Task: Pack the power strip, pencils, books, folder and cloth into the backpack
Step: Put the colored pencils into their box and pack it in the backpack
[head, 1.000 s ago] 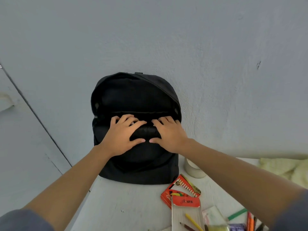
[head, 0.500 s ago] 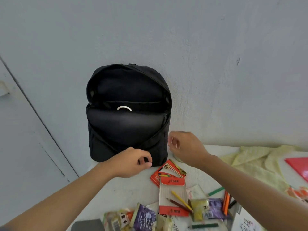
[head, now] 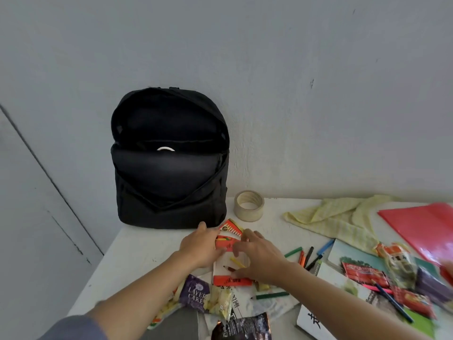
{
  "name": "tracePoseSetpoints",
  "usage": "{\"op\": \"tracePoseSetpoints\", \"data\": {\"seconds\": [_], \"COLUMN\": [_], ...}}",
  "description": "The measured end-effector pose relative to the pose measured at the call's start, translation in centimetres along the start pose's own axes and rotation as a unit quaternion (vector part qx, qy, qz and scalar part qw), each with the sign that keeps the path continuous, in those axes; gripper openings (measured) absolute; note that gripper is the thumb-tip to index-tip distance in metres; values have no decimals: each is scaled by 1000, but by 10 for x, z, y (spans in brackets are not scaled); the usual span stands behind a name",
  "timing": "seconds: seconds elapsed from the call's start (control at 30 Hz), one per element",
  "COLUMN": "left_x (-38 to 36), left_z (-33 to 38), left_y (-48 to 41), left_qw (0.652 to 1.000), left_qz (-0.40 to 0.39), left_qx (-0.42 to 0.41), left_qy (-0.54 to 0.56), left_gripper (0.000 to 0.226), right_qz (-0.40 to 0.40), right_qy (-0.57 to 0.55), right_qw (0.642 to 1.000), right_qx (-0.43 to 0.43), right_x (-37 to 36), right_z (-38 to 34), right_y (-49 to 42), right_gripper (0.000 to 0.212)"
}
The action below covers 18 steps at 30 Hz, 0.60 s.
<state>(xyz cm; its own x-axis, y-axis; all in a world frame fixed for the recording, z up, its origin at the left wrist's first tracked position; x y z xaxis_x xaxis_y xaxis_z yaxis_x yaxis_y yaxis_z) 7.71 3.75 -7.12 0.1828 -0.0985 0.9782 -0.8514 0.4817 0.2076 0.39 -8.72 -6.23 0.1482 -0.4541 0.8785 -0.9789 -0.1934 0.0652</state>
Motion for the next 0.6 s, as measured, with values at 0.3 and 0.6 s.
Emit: {"op": "tracePoseSetpoints", "data": {"seconds": [0.3,0.6], "left_x": [2,-4], "left_z": [-14,-35], "left_y": [2,3], "left_qw": [993,977], "left_qz": [31,-31], "left_qx": [59,126], "left_qy": [93,168], "left_gripper": [53,72], "right_qz": [-58,1], "right_qy": [-17,4], "right_qw": [998,998], "right_qx": [-23,-60], "right_x": [-12,17], "right_z": [7,30], "right_y": [0,10], "right_gripper": [23,35]}}
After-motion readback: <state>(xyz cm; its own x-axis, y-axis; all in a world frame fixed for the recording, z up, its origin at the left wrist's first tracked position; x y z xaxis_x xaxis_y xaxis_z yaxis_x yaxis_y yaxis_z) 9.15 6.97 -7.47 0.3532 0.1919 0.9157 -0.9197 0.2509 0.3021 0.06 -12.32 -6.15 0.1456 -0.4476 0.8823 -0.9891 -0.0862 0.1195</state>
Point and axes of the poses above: each hand's wrist, its own y-axis away from the middle knuckle, its own x-axis out of the back of the hand, z = x × y, the point moved 7 cm from there along -y, towards the middle knuckle, and after that the axes turned 14 degrees about -y, right-handed, at the moved point
